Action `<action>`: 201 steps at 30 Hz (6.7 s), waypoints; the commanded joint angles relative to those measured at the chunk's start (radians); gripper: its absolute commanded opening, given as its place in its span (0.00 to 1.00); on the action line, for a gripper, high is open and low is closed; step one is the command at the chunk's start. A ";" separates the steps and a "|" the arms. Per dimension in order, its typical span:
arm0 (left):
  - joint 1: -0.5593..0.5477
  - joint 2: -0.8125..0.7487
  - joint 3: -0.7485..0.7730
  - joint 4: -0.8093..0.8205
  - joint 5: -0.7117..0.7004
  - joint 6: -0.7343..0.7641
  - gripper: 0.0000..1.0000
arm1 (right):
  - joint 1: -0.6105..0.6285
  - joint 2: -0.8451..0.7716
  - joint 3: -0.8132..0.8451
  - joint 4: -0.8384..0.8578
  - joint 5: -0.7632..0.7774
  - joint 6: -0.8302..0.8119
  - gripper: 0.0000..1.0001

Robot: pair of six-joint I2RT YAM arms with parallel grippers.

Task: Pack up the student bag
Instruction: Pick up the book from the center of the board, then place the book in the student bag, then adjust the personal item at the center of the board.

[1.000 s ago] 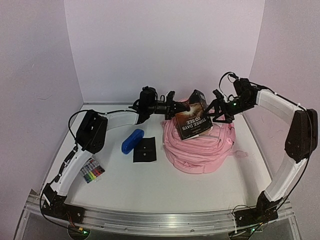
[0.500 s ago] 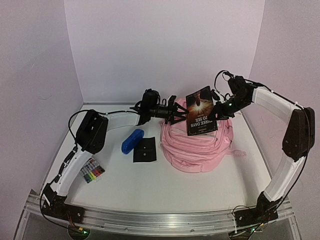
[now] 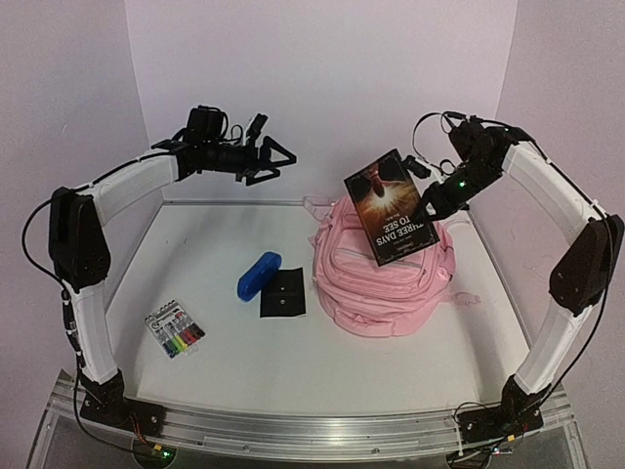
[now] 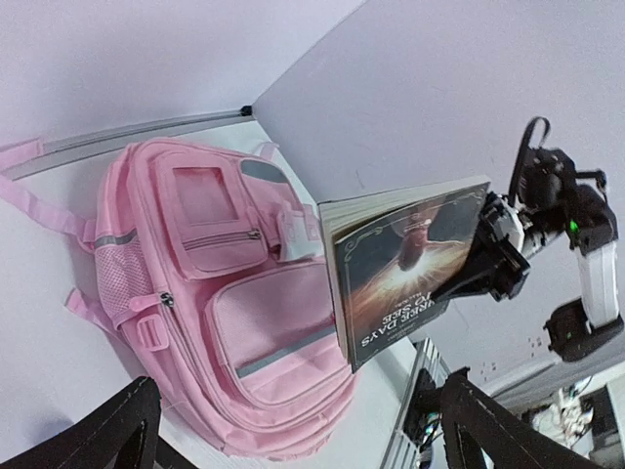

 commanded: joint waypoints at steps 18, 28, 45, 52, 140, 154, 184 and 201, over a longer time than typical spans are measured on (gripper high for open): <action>-0.169 -0.190 -0.561 0.926 -0.228 -0.699 1.00 | 0.054 0.057 0.211 0.468 -0.111 0.804 0.00; -0.235 0.081 -0.230 1.060 -0.336 -0.845 1.00 | 0.107 0.193 0.394 0.593 -0.133 1.041 0.00; -0.238 0.201 -0.205 1.331 -0.429 -0.983 0.35 | 0.105 0.004 -0.119 1.082 -0.187 1.284 0.00; -0.193 0.114 -0.303 1.259 -0.397 -0.959 0.00 | 0.094 -0.051 -0.223 1.085 -0.198 1.193 0.46; -0.190 0.213 -0.340 0.902 -0.039 -0.809 0.00 | 0.168 0.168 0.289 0.345 -0.046 0.499 0.00; -0.254 0.524 0.302 0.252 -0.126 -0.621 0.07 | 0.159 0.143 0.223 0.360 -0.062 0.513 0.00; -0.261 -0.127 -0.387 -0.276 -0.377 -0.241 0.66 | 0.029 0.035 -0.144 0.360 0.072 0.355 0.00; -0.254 -0.077 -0.518 -0.369 -0.646 -0.394 0.73 | 0.023 0.064 -0.150 0.379 0.068 0.362 0.00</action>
